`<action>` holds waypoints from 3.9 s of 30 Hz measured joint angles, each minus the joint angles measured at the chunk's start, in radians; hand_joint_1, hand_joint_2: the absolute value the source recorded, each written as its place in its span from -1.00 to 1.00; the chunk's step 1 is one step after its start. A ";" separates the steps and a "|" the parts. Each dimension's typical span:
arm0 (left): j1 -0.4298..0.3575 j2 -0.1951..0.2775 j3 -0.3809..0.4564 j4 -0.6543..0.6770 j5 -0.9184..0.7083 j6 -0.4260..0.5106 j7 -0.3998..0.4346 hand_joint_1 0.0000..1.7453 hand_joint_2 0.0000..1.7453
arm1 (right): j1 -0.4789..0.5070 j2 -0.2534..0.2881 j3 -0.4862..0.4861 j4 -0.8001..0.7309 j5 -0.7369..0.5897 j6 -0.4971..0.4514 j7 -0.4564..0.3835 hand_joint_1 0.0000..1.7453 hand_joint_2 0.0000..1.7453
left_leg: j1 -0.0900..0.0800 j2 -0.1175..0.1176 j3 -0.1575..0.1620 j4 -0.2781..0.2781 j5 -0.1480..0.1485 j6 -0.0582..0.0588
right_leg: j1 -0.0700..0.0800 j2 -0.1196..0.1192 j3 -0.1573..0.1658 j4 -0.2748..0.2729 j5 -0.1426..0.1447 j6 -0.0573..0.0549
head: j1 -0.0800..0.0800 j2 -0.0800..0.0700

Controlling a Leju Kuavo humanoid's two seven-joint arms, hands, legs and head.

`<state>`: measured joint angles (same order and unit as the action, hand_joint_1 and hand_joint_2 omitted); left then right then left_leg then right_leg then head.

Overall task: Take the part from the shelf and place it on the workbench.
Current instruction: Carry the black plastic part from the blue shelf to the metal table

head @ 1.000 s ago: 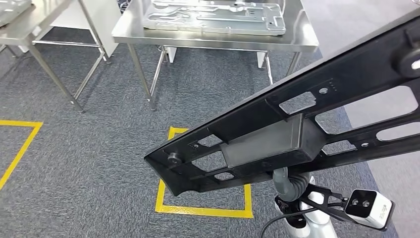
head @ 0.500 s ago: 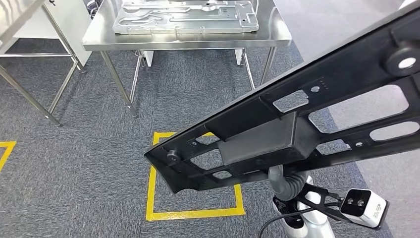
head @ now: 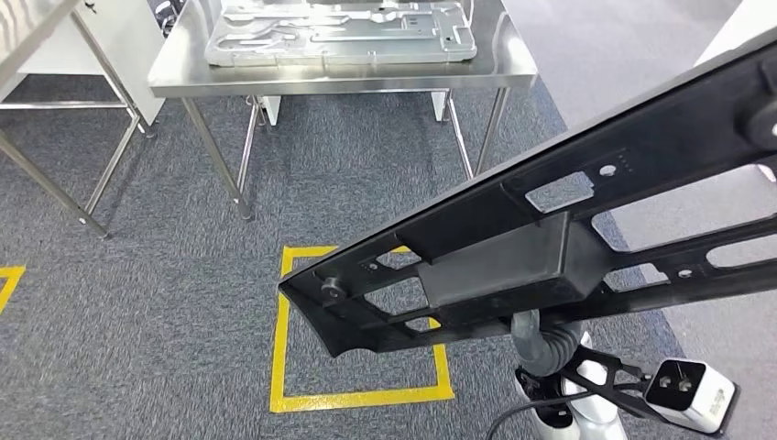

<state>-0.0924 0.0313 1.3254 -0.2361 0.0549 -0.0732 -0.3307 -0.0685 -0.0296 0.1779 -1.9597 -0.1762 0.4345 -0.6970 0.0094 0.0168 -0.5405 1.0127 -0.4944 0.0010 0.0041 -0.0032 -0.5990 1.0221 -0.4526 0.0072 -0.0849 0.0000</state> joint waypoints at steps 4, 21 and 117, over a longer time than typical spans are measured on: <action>-0.002 0.002 -0.002 0.000 0.000 -0.001 0.000 -1.00 1.00 | 0.002 0.000 -0.005 -0.005 0.000 0.004 0.000 1.00 1.00 | 0.003 0.000 -0.012 0.050 -0.034 -0.020 | -0.008 0.008 0.019 -0.016 -0.001 -0.024 | 0.000 0.000; 0.002 0.006 -0.003 0.001 0.003 -0.001 0.000 -1.00 1.00 | 0.011 0.000 -0.010 -0.015 0.009 0.006 0.000 1.00 1.00 | 0.003 -0.009 -0.039 0.001 0.038 0.017 | -0.004 0.020 0.072 0.002 -0.067 0.009 | 0.000 0.000; -0.001 0.006 -0.029 0.008 0.000 -0.013 -0.015 -1.00 1.00 | 0.086 -0.011 -0.007 -0.052 0.081 -0.088 0.000 1.00 1.00 | 0.001 -0.010 -0.027 0.000 0.031 0.037 | -0.011 -0.003 -0.038 0.232 -0.171 0.024 | 0.000 0.000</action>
<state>-0.0932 0.0372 1.2963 -0.2280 0.0549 -0.0866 -0.3455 0.0173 -0.0409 0.1705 -2.0117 -0.0956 0.3469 -0.6970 0.0101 0.0072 -0.5676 1.0127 -0.4632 0.0383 -0.0068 -0.0066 -0.6374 1.2545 -0.6232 0.0311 -0.0847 0.0000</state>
